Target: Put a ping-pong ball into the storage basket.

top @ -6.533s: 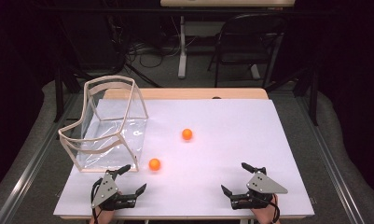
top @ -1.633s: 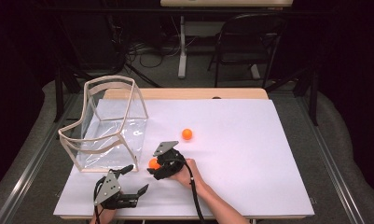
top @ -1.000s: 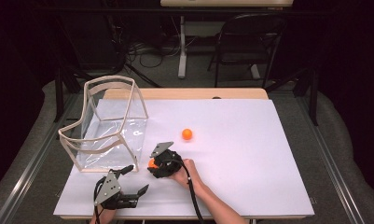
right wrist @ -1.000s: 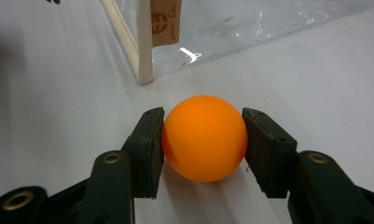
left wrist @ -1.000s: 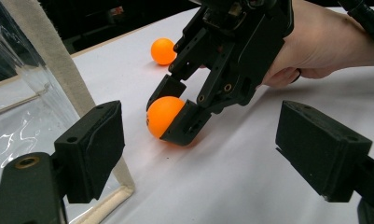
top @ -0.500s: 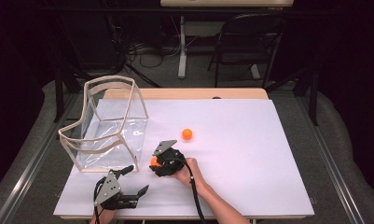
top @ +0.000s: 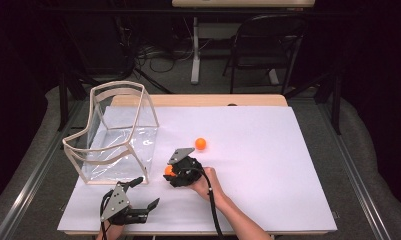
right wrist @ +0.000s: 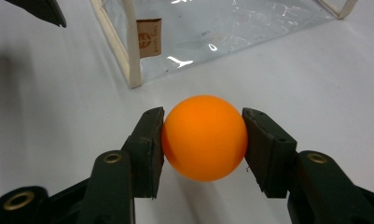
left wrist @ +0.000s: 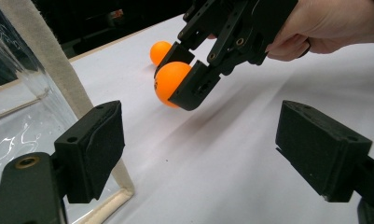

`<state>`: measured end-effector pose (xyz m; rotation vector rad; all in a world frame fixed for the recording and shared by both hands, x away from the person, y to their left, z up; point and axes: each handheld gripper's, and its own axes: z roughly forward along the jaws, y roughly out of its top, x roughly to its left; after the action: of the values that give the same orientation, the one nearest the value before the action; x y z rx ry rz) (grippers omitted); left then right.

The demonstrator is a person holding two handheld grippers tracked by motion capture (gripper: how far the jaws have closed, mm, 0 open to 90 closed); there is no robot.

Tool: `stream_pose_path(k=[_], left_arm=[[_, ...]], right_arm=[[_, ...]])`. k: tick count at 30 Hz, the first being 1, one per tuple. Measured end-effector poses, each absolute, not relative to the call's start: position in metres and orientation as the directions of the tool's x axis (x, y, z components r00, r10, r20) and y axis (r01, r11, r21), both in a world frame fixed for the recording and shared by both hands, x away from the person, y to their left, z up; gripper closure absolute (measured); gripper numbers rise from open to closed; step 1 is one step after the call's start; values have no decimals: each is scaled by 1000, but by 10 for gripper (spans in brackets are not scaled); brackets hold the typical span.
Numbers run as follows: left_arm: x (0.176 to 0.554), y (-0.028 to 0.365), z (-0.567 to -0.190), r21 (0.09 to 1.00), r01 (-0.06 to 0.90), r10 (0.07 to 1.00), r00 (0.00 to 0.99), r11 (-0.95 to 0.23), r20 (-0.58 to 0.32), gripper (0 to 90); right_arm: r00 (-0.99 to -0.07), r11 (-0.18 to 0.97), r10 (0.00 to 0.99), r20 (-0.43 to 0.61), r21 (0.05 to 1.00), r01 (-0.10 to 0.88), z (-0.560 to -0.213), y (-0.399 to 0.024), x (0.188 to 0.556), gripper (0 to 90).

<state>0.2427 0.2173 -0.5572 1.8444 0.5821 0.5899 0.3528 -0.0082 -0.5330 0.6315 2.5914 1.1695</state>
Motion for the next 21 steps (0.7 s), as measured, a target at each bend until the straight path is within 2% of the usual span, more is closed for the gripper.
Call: stream_pose_path(k=[21], left_arm=[[243,216,-557,941,114,640,758,-318,125,155]], right_arm=[[-863,577,503,-49,762,293,-516,-26,358,506]])
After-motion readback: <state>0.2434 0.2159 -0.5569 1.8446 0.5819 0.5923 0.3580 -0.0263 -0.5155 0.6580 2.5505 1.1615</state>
